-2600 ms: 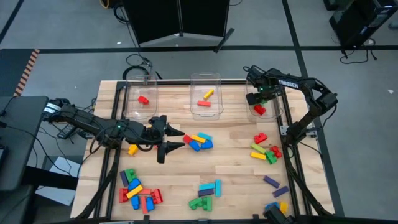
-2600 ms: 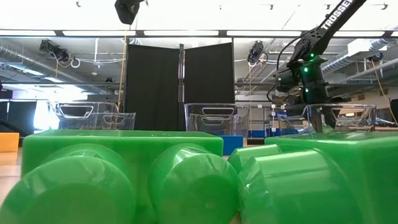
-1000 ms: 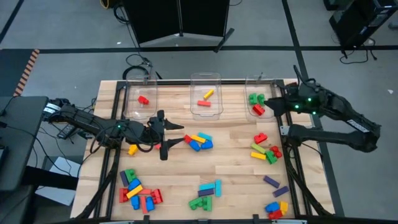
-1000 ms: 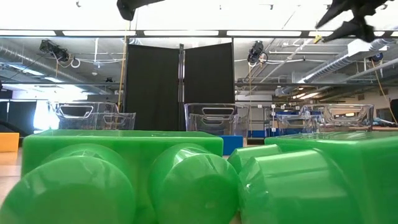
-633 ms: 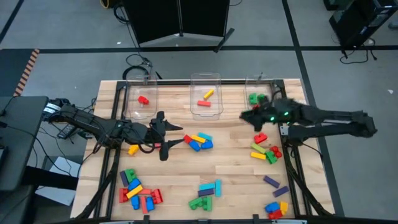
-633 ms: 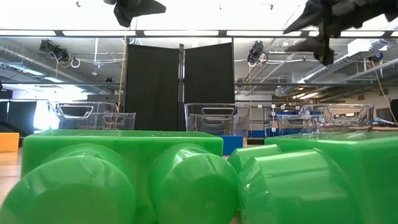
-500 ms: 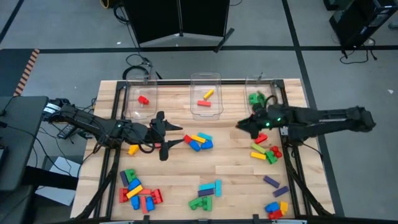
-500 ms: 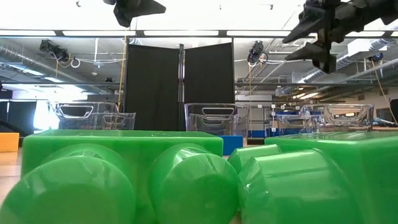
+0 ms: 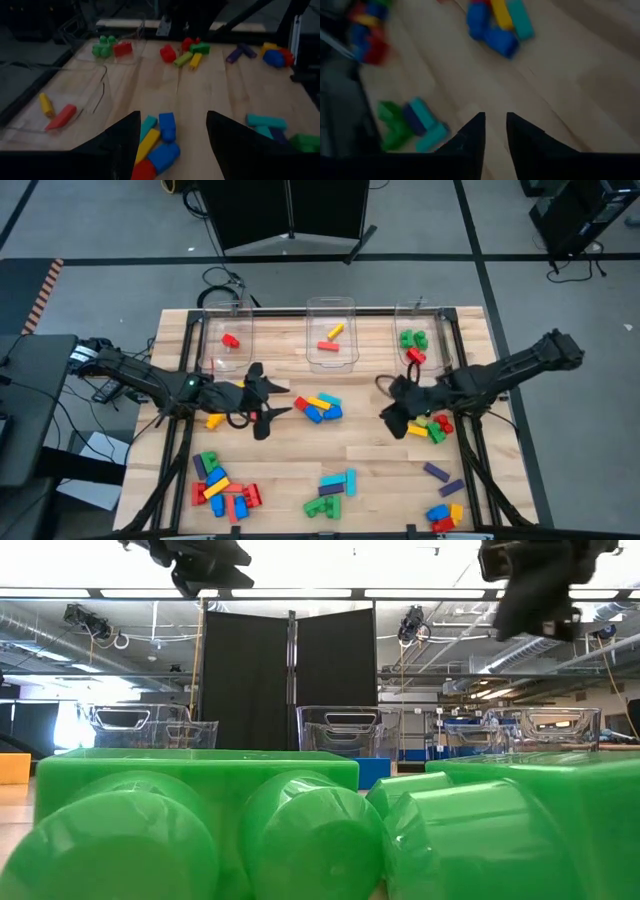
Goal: Sort blocks by size
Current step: Put the green 2 stud game piece into the right transparent bin
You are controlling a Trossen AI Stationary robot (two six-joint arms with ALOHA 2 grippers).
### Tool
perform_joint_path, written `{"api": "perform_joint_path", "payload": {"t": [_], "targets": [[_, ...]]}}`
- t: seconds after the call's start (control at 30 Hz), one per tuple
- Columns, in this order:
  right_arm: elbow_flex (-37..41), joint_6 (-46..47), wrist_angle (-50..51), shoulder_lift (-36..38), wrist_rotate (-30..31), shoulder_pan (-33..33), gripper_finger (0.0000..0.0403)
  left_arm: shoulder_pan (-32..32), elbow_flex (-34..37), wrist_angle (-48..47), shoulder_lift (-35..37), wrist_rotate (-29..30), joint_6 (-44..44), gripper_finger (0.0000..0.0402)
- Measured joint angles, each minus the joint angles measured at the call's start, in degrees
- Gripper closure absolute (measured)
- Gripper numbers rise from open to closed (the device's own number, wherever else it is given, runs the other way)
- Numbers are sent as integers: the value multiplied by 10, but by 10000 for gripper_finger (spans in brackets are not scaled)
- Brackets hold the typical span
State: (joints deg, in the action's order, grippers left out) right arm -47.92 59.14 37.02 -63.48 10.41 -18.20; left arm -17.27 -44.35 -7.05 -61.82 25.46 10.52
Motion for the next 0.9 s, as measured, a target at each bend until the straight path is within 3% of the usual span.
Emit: {"api": "perform_joint_path", "payload": {"t": [0.13,0.43,0.63,0.9], "targets": [[-29,49,81,-34,0,-26,331,-1,-23,-55,0,12,5,168],[-34,74,132,-51,0,-67,341,-60,-119,-223,-33,86,58,181],[-34,63,185,-52,0,-74,341,-107,-211,-309,-120,108,164,195],[-34,13,233,-51,0,-89,341,-145,-373,-371,-294,47,241,198]]}}
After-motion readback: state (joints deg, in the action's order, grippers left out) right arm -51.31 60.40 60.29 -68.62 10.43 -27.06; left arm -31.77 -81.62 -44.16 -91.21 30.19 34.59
